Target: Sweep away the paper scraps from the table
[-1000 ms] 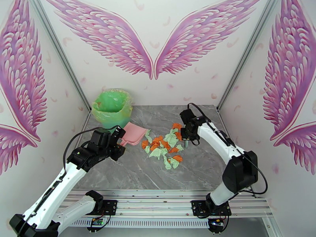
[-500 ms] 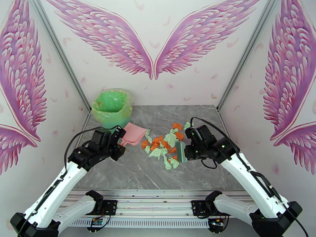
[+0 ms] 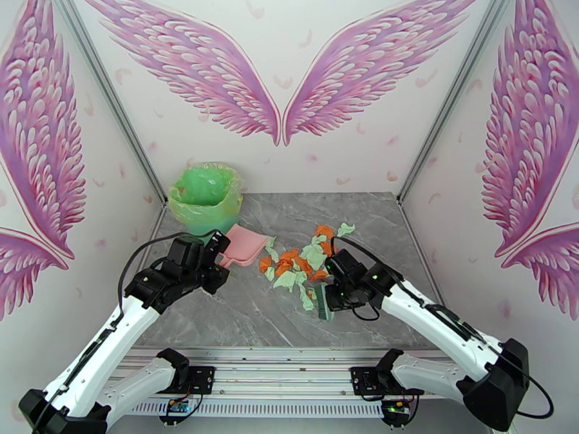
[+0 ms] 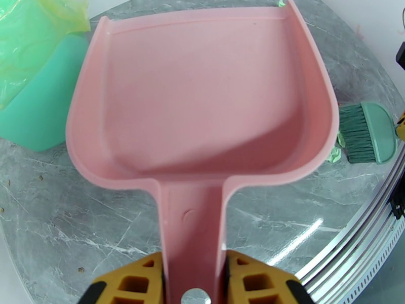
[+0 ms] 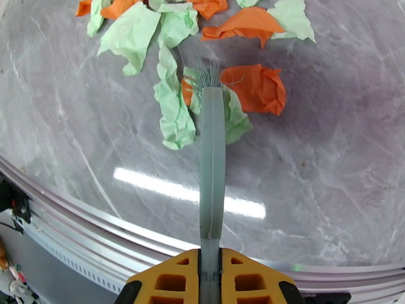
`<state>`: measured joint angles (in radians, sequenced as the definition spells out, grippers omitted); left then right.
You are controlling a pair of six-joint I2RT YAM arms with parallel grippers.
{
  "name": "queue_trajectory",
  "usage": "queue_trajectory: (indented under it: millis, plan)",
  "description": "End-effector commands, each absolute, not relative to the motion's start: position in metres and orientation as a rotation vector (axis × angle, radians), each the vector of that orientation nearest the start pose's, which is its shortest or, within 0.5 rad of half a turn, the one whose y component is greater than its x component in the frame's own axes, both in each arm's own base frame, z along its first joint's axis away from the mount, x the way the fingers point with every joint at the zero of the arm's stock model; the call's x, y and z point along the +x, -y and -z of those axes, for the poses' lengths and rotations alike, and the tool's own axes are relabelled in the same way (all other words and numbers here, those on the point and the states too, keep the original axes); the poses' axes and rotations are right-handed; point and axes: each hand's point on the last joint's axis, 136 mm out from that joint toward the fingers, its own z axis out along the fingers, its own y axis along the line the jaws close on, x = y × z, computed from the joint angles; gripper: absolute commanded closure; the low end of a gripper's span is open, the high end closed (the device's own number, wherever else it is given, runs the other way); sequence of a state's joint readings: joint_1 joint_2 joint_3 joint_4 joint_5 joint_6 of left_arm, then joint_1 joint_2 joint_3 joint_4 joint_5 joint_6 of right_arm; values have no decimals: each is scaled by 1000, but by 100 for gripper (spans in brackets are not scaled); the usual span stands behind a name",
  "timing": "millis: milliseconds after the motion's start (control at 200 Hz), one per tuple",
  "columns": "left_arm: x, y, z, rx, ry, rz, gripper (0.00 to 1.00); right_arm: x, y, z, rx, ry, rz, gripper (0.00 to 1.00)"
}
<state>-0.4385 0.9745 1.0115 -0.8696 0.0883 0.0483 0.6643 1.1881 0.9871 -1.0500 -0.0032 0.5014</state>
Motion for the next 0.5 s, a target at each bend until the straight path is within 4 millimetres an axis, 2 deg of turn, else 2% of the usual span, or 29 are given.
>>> queue_trajectory:
  millis: [0,140,245,375,495]
  plan:
    - [245,131,-213,623,-2351,277,100,225,-166,-141,-207,-2773,-231,100]
    - [246,132,-212,626,-2356,279,100,251,-169,-148,-215,-2734,-129,100]
    - [245,132,-211,630,-2360,282,100,266,-177,-162,-236,-2700,-118,100]
    - [245,132,-209,632,-2364,277,100,271,-182,-180,-263,-2669,-139,100]
    - [246,131,-210,629,-2363,278,100,261,-181,-194,-280,-2657,-187,100]
